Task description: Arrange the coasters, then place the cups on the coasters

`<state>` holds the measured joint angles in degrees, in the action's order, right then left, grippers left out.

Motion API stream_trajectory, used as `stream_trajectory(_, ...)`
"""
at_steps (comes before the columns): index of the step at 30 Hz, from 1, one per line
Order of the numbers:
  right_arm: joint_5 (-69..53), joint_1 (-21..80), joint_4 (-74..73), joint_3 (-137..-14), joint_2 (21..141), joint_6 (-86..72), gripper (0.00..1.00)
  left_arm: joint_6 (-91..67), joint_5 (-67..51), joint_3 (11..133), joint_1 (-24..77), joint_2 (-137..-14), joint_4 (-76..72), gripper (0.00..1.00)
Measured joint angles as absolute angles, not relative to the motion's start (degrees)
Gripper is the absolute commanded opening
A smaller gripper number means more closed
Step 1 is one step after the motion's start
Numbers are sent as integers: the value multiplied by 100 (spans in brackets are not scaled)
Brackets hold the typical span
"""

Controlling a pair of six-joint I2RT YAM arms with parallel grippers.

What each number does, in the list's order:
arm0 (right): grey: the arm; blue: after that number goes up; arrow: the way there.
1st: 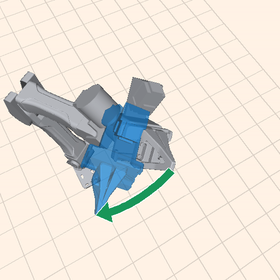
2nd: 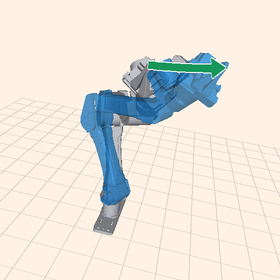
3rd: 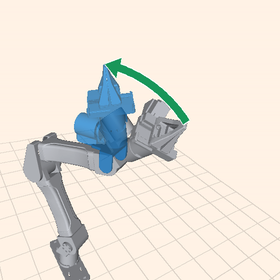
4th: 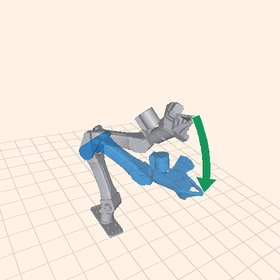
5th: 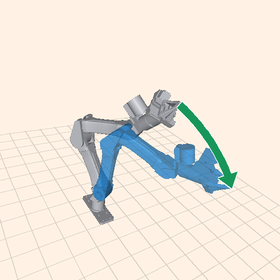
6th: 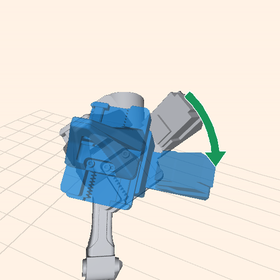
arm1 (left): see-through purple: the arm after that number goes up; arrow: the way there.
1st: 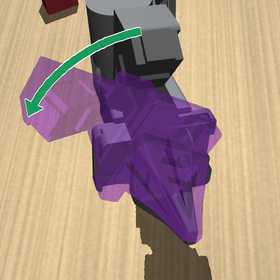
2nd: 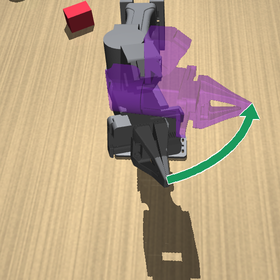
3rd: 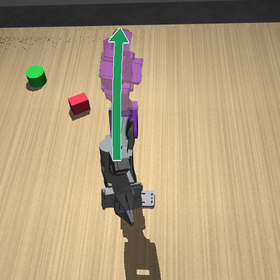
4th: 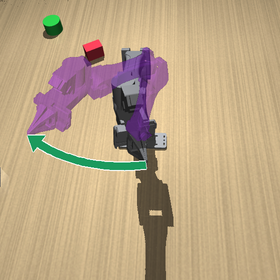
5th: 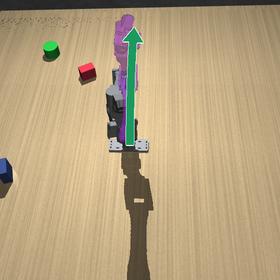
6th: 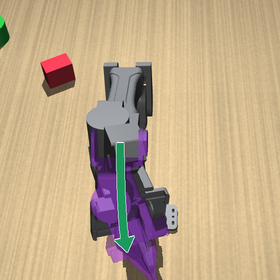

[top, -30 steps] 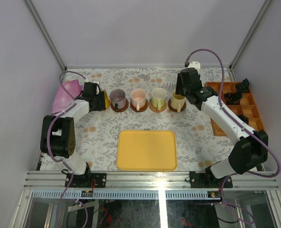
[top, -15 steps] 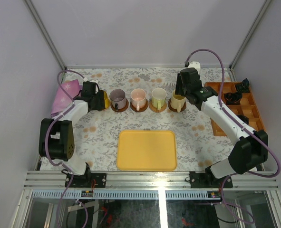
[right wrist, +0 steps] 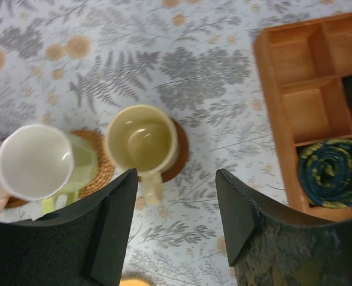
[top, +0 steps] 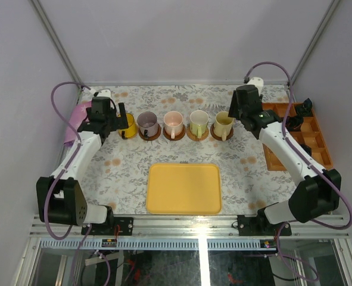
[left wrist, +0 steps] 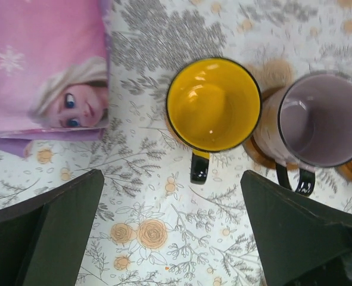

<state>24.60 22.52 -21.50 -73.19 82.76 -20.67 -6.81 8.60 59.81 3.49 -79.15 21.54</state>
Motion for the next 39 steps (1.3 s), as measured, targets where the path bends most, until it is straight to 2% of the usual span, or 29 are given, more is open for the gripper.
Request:
stream_trajectory(8,2296,733,-2119,-6864,7483,-2401,69,-1378,1850,6512,25,-7693,2620,100)
stream_trajectory(14,2005,-187,-2073,-6525,6875,-2733,72,-1953,1909,6554,-1004,-7513,2832,100)
stream_trajectory(27,2049,-224,-1968,-6042,6359,-2740,85,-2272,1057,6493,-1846,-7367,3087,100)
stream_trajectory(39,2051,-224,-1699,-5640,6010,-2657,89,-2375,1107,6125,-1848,-7199,3092,100)
